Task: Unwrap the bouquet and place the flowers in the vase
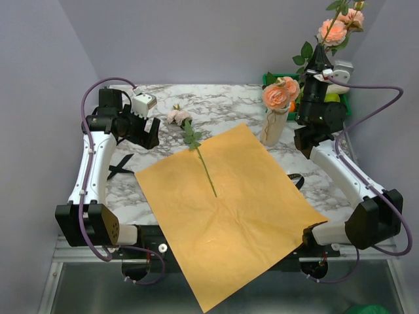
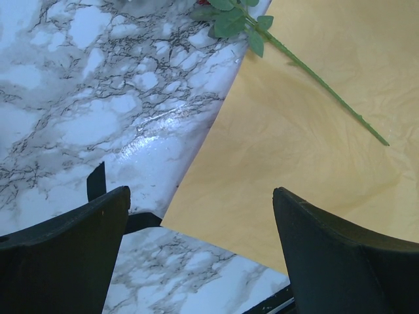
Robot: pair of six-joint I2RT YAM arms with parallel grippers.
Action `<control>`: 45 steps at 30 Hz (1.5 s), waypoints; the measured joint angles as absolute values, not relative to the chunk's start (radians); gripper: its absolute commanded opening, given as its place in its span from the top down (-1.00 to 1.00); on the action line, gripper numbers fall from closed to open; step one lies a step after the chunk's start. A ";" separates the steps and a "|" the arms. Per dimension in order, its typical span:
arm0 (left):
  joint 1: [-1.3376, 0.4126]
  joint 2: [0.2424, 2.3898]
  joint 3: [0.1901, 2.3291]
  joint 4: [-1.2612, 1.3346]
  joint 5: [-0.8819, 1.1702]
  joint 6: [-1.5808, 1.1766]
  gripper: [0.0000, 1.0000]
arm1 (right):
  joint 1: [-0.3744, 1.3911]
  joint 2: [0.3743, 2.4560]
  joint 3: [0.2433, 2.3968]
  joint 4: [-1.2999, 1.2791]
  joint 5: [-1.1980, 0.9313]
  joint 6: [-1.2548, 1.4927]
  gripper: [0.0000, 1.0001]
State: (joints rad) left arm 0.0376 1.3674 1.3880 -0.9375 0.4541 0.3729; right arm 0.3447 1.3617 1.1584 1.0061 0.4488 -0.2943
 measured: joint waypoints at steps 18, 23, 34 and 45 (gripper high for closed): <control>0.038 1.367 1.399 -0.955 0.470 0.410 -0.98 | 0.345 1.366 1.019 1.008 0.460 -0.253 0.72; 0.038 1.369 1.399 -0.979 0.496 0.411 -0.97 | 0.360 1.276 0.987 0.873 0.456 -0.207 0.36; 0.038 1.356 1.401 -0.988 0.531 0.395 -0.98 | 0.392 1.157 1.071 0.542 0.375 -0.149 -0.36; 0.038 1.291 1.401 -0.993 0.535 0.380 -0.97 | 0.503 0.927 1.093 0.147 0.353 -0.043 -0.54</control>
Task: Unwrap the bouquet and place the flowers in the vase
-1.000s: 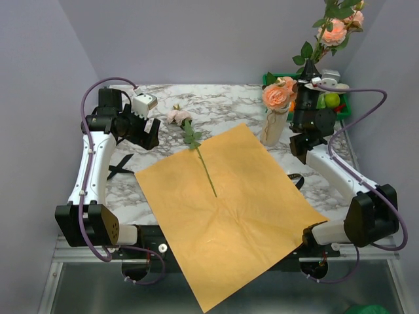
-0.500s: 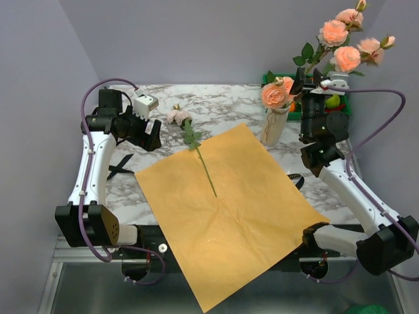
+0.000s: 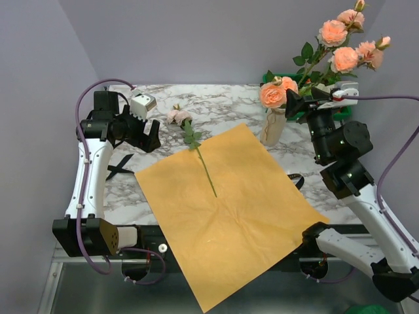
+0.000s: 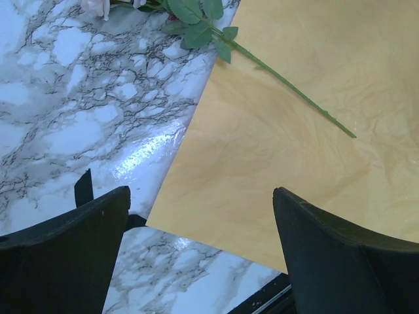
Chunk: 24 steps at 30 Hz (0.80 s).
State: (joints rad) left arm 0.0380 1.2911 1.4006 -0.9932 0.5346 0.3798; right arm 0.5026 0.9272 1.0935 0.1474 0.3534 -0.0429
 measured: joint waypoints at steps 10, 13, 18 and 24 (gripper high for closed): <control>0.038 1.282 1.397 -0.981 0.526 0.331 -0.98 | 0.831 0.938 1.256 -0.076 0.365 -0.064 -0.62; 0.038 1.281 1.396 -0.968 0.517 0.312 -0.97 | 0.936 1.048 1.295 -0.111 0.391 -0.096 -0.66; 0.040 1.280 1.396 -0.944 0.511 0.282 -0.98 | 1.029 1.279 1.325 -0.178 0.374 -0.104 -0.67; 0.050 1.254 1.374 -0.892 0.512 0.243 -0.97 | 1.038 1.547 1.359 -0.252 0.301 -0.023 -0.54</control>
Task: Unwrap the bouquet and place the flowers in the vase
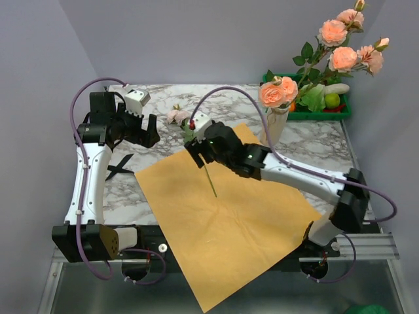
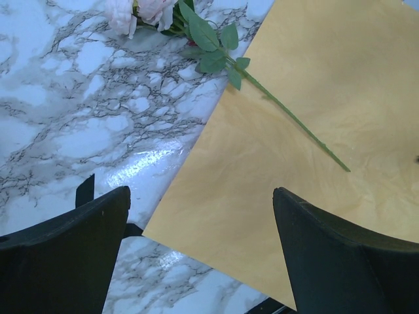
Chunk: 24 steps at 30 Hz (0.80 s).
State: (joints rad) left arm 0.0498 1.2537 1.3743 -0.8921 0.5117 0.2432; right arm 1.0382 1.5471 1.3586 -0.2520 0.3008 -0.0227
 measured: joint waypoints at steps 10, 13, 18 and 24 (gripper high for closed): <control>0.051 1.243 1.342 -0.896 0.500 0.259 -0.98 | 0.918 2.033 1.610 -0.410 0.158 0.114 -0.43; 0.051 1.237 1.334 -0.907 0.495 0.272 -0.98 | 0.882 2.105 1.681 -0.454 0.143 0.128 -0.37; 0.051 1.235 1.334 -0.916 0.490 0.287 -0.97 | 0.863 2.178 1.791 -0.477 0.117 0.139 -0.30; 0.051 1.233 1.333 -0.915 0.489 0.297 -0.97 | 0.844 2.260 1.884 -0.509 0.081 0.142 -0.21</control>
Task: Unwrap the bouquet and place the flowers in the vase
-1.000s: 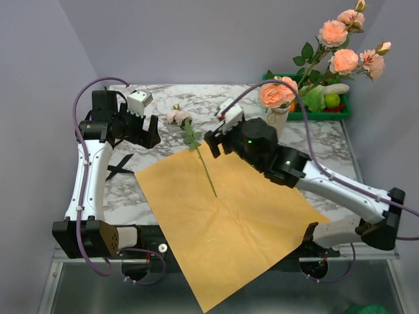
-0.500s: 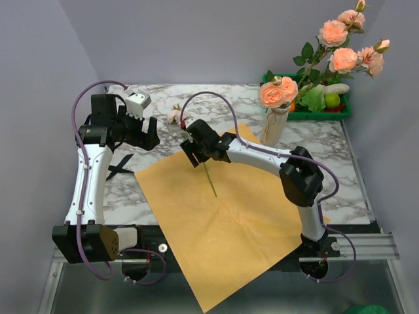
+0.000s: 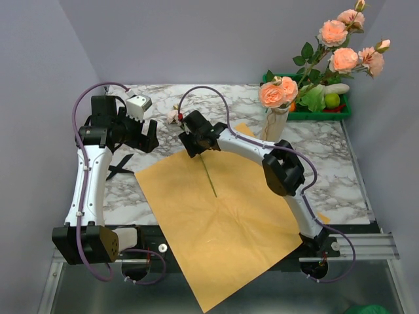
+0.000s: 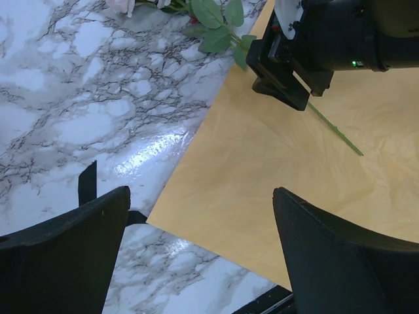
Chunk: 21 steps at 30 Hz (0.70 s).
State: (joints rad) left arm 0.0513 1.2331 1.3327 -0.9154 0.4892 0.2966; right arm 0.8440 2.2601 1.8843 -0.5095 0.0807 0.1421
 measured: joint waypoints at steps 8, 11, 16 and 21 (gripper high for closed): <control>0.051 1.232 1.333 -0.915 0.486 0.307 -0.97 | 0.828 2.323 1.914 -0.560 0.063 0.157 -0.19; 0.051 1.232 1.333 -0.915 0.486 0.310 -0.97 | 0.825 2.326 1.915 -0.574 0.058 0.161 -0.12; 0.051 1.229 1.332 -0.915 0.483 0.315 -0.97 | 0.825 2.349 1.949 -0.585 0.044 0.169 0.23; 0.051 1.208 1.319 -0.915 0.479 0.323 -0.97 | 0.824 2.387 2.006 -0.606 0.035 0.176 0.42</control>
State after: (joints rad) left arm 0.0513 1.2083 1.3193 -0.9154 0.4789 0.3225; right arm 0.8242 2.3875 2.0056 -0.6056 0.0349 0.1764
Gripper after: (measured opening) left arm 0.988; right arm 0.318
